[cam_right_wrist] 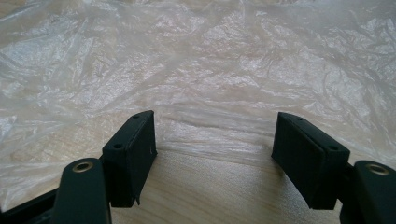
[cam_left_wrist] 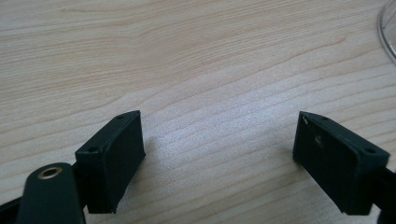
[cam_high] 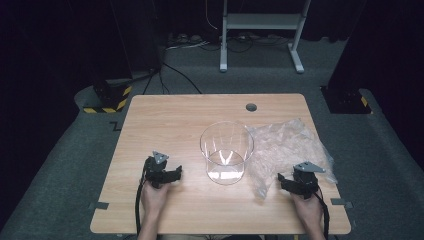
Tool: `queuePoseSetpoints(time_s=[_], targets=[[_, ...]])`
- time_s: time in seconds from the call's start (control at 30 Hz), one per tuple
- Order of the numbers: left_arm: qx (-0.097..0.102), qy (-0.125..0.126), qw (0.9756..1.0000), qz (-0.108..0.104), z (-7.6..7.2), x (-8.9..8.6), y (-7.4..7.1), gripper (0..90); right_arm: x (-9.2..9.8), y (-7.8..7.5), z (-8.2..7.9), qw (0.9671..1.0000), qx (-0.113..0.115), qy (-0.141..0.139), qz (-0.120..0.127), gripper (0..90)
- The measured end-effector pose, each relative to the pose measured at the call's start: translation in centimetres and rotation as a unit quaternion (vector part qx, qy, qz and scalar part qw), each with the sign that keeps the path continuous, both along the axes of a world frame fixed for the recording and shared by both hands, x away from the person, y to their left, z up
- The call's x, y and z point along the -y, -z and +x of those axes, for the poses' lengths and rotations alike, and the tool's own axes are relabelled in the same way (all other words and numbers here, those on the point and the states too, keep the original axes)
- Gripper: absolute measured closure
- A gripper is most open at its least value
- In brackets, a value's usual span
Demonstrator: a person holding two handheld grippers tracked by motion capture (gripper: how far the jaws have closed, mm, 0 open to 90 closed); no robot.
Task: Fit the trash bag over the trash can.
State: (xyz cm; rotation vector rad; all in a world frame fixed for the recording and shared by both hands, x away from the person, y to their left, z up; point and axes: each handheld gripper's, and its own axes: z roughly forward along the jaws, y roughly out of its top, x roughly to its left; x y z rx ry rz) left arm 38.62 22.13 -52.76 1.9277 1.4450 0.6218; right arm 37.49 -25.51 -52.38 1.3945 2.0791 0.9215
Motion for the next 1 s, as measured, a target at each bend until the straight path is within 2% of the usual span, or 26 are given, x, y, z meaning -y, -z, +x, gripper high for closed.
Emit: queuePoseSetpoints(time_s=[0.5,0.83,0.87,0.93,1.0], targets=[[0.000,-0.002,1.0000,0.001,0.03,0.06,0.01,16.4,-0.01,0.00,0.01,1.0000,-0.001,0.004,0.000,29.0],[0.000,-0.002,1.0000,0.001,0.02,0.06,0.01,16.4,-0.29,-0.04,-0.31,0.9997,-0.003,0.026,0.002,29.9],[0.000,-0.002,1.0000,0.001,0.02,0.06,0.01,16.4,-0.32,-0.13,-0.29,0.9996,-0.008,0.028,0.000,30.6],[0.000,-0.002,1.0000,0.001,0.02,0.06,0.01,16.4,-0.35,-0.43,-0.44,0.9993,-0.003,0.036,-0.006,33.2],[0.000,-0.002,1.0000,0.001,0.03,0.06,0.00,16.4,-0.22,-0.75,-0.51,0.9993,0.004,0.037,0.007,33.5]])
